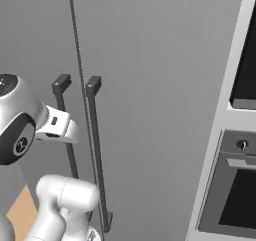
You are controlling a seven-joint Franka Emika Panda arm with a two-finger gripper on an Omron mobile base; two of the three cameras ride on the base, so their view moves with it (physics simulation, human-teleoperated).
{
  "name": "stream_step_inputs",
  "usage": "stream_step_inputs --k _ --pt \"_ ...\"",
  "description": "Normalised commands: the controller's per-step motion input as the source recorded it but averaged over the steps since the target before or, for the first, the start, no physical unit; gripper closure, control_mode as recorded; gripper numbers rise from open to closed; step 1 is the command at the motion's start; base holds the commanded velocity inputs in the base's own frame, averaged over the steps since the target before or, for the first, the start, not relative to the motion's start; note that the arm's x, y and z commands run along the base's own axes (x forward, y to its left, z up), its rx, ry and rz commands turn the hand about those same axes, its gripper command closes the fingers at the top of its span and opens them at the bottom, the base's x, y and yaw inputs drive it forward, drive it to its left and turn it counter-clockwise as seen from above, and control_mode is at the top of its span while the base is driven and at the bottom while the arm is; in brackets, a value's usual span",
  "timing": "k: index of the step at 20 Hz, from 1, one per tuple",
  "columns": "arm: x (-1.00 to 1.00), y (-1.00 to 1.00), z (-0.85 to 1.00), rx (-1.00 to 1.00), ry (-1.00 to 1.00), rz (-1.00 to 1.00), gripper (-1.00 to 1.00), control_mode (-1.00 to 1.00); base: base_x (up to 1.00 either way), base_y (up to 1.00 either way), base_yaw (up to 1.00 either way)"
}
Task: Navigate to the fridge.
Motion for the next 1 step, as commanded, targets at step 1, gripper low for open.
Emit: stream_step_inputs --k 1 --pt "0.00 0.00 0.00 0.00 0.00 0.00 -1.00 1.00 0.53 0.00 0.00"
